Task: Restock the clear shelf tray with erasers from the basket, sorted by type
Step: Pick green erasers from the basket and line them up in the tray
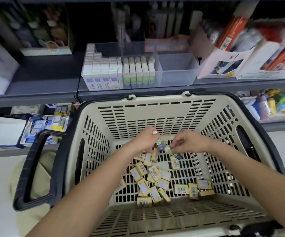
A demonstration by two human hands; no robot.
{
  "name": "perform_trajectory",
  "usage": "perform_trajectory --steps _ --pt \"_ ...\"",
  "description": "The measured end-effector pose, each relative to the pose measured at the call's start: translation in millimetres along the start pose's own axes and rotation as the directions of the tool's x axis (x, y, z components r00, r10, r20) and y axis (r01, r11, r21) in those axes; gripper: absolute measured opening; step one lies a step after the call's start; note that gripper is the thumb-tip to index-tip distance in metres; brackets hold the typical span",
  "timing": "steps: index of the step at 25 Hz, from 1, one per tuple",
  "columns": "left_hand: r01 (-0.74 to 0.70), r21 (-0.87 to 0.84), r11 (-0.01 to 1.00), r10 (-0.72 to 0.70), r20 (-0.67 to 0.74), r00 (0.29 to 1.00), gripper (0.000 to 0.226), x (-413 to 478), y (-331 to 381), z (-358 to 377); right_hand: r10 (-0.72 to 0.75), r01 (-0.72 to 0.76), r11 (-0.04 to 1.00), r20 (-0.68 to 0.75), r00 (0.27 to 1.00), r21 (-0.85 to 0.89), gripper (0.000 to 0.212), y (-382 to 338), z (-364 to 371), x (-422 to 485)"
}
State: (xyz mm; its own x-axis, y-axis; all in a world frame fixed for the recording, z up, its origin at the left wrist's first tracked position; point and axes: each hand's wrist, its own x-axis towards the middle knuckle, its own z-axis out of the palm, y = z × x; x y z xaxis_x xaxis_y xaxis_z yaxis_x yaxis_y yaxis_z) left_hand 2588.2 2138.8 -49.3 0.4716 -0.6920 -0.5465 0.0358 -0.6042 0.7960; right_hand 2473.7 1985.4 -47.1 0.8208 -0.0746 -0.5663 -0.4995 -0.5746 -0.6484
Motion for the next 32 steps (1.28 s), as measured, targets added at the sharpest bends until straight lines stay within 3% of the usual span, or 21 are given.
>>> perform_trajectory --steps 5,10,14,18,22,24,26,32 --pt "-0.128 -0.111 0.986 0.122 -0.056 0.991 0.019 -19.7 40.2 -35.3 -0.084 0.131 0.956 -0.182 0.980 0.264 0.004 -34.6 -23.7 -14.9" --pt "-0.354 -0.003 0.935 0.352 -0.088 0.932 0.005 -33.9 65.5 -54.2 -0.120 0.290 0.865 -0.392 0.912 0.410 0.010 -81.1 -41.7 -13.7" --pt "-0.427 -0.042 0.903 0.405 -0.247 0.880 0.004 -34.2 84.2 -69.4 -0.167 0.344 0.889 -0.486 0.858 0.301 0.006 -119.5 -60.0 -4.3" --pt "-0.441 -0.055 0.896 0.407 -0.294 0.865 0.011 -29.0 95.4 -89.7 -0.214 0.285 0.954 -0.455 0.865 0.092 0.017 -142.2 -85.1 1.0" --pt "-0.471 -0.233 0.851 0.353 -0.412 0.840 0.005 -24.2 97.5 -106.9 -0.167 0.287 0.956 -0.696 0.699 0.059 0.023 -147.6 -131.4 10.1" --pt "-0.446 -0.173 0.878 0.350 -0.405 0.845 0.010 -21.9 91.8 -108.7 -0.176 0.215 0.976 -0.740 0.649 -0.044 0.015 -145.7 -144.6 17.2" --pt "-0.441 -0.097 0.892 0.369 -0.406 0.836 0.013 -20.6 87.1 -106.4 -0.238 0.165 0.971 -0.708 0.665 -0.172 0.015 -143.3 -145.4 23.9" --pt "-0.512 -0.171 0.842 0.376 -0.497 0.782 0.016 -17.8 88.5 -109.3 -0.305 0.111 0.936 -0.612 0.730 -0.335 0.009 -139.5 -142.2 33.8"
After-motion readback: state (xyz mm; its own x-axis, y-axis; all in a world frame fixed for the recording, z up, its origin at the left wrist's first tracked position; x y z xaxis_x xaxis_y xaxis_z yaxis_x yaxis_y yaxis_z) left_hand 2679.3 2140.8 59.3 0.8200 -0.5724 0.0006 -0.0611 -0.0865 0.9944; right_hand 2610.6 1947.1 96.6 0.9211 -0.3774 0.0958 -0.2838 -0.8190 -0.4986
